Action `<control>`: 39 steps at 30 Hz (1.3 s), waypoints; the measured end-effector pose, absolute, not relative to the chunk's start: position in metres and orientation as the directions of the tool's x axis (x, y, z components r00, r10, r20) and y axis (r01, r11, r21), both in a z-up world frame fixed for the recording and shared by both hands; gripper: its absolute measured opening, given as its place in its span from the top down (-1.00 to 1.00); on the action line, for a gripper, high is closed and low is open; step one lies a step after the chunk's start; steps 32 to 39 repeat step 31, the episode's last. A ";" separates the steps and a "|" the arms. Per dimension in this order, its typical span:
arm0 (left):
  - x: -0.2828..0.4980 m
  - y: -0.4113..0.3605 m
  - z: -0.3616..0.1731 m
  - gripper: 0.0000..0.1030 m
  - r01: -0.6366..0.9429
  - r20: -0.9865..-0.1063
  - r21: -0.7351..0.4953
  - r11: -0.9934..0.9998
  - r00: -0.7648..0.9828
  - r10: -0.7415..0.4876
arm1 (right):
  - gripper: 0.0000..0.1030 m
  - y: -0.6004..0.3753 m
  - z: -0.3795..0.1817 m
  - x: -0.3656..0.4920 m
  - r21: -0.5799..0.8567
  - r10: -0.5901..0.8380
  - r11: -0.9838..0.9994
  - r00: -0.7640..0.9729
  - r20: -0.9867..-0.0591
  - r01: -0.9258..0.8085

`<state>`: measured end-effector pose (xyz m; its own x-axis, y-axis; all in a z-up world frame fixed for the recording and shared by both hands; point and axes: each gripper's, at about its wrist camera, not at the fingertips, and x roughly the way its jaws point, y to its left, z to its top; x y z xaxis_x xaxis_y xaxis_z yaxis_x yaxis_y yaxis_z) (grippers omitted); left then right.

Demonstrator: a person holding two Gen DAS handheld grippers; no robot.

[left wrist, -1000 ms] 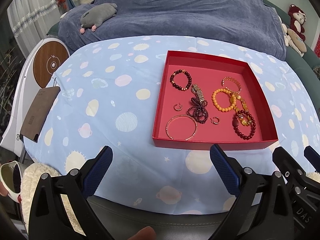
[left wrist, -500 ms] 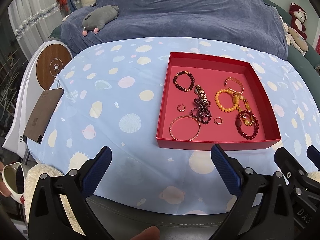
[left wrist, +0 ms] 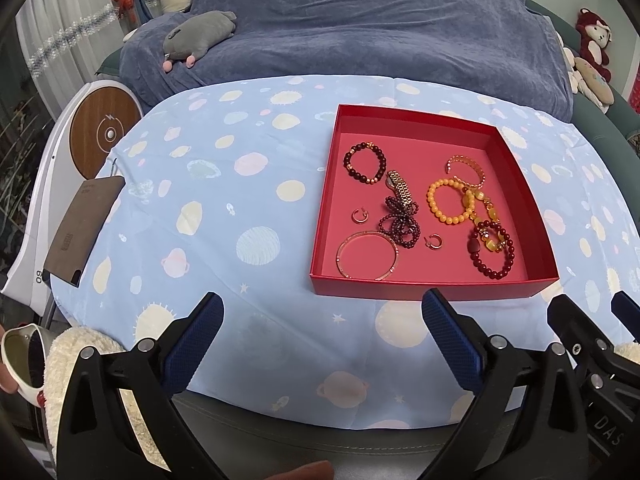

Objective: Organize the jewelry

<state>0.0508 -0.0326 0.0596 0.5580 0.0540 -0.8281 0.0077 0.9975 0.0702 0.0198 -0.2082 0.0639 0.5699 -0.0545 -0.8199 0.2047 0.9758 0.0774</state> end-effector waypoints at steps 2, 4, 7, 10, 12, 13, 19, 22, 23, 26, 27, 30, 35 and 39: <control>0.051 -0.032 0.059 -0.84 0.010 -0.831 0.065 0.998 0.555 0.049 | -0.87 -0.207 0.064 0.020 0.077 -0.055 0.976 0.570 -0.820 0.204; 0.051 -0.032 0.060 -0.84 0.011 -0.831 0.063 0.998 0.555 0.046 | -0.87 -0.209 0.064 0.019 0.076 -0.056 0.976 0.570 -0.820 0.204; 0.052 -0.032 0.059 -0.85 0.004 -0.831 0.066 0.998 0.553 0.052 | -0.87 -0.208 0.064 0.019 0.077 -0.054 0.976 0.569 -0.820 0.203; 0.052 -0.032 0.059 -0.85 -0.002 -0.830 0.073 0.997 0.555 0.062 | -0.87 -0.209 0.063 0.018 0.076 -0.054 0.976 0.569 -0.821 0.203; 0.052 -0.032 0.059 -0.85 -0.004 -0.828 0.076 0.997 0.557 0.065 | -0.87 -0.209 0.063 0.018 0.076 -0.054 0.976 0.568 -0.821 0.203; 0.052 -0.032 0.059 -0.85 -0.003 -0.828 0.078 0.997 0.557 0.067 | -0.87 -0.208 0.063 0.018 0.074 -0.056 0.976 0.567 -0.822 0.204; 0.051 -0.032 0.057 -0.85 -0.004 -0.829 0.078 0.997 0.556 0.067 | -0.87 -0.209 0.064 0.017 0.075 -0.055 0.976 0.567 -0.822 0.204; 0.051 -0.032 0.058 -0.85 -0.003 -0.828 0.079 0.997 0.557 0.067 | -0.87 -0.208 0.064 0.018 0.075 -0.055 0.976 0.567 -0.822 0.204; 0.051 -0.032 0.058 -0.85 -0.002 -0.828 0.077 0.997 0.556 0.065 | -0.87 -0.208 0.064 0.018 0.075 -0.056 0.976 0.567 -0.822 0.204; 0.051 -0.032 0.057 -0.85 -0.001 -0.829 0.080 0.997 0.555 0.067 | -0.87 -0.209 0.064 0.018 0.074 -0.057 0.976 0.566 -0.822 0.206; 0.051 -0.033 0.057 -0.85 -0.001 -0.827 0.083 0.997 0.558 0.069 | -0.87 -0.209 0.064 0.018 0.075 -0.057 0.976 0.567 -0.822 0.206; 0.051 -0.033 0.057 -0.85 0.003 -0.826 0.089 0.996 0.559 0.072 | -0.87 -0.209 0.064 0.018 0.074 -0.057 0.976 0.566 -0.823 0.206; 0.051 -0.033 0.057 -0.85 0.003 -0.827 0.086 0.996 0.557 0.070 | -0.87 -0.210 0.064 0.017 0.075 -0.056 0.976 0.565 -0.823 0.206; 0.051 -0.033 0.057 -0.85 0.003 -0.827 0.086 0.996 0.557 0.070 | -0.87 -0.210 0.064 0.017 0.075 -0.056 0.976 0.565 -0.823 0.206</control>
